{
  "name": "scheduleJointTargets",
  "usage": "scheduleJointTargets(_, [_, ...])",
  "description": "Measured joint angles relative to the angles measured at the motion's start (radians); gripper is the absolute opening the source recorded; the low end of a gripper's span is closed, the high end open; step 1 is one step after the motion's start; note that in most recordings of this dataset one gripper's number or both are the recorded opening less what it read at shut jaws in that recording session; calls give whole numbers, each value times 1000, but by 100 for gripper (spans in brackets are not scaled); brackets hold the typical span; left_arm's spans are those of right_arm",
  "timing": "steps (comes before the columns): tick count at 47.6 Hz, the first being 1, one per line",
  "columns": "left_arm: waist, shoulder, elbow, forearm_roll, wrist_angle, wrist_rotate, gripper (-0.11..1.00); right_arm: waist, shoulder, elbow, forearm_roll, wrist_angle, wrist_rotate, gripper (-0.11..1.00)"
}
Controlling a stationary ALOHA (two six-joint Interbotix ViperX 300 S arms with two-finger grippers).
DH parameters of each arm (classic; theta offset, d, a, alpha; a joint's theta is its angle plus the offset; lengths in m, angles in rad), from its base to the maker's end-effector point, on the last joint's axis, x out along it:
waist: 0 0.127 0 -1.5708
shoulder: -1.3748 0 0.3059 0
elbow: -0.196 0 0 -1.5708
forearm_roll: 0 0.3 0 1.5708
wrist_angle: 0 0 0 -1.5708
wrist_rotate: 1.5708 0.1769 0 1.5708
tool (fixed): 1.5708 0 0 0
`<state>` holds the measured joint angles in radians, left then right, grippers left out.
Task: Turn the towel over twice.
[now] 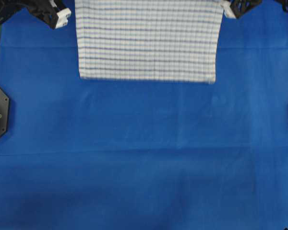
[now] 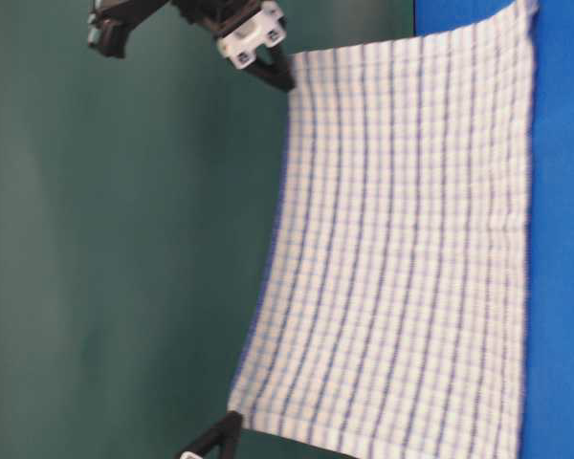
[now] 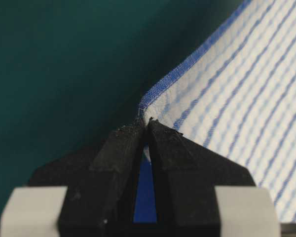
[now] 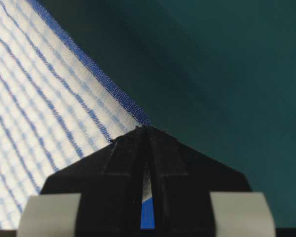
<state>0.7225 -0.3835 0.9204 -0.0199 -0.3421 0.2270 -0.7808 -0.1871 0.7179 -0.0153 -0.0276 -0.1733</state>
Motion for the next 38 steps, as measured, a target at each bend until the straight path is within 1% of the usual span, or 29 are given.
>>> scheduleJointTargets(11, [2, -54, -17, 0, -11, 0, 3, -3, -44, -80, 0, 69, -18, 3])
scheduleJointTargets(22, [-3, -164, -6, 0, -12, -3, 3, -2, -149, -103, 0, 129, -18, 3])
scheduleJointTargets(27, [-26, -219, 14, 0, -14, -2, 3, 20, -202, -101, 0, 149, -18, 3])
scheduleJointTargets(38, [-95, -321, 67, 0, 11, -21, 3, 109, -311, -54, 0, 224, -6, 3])
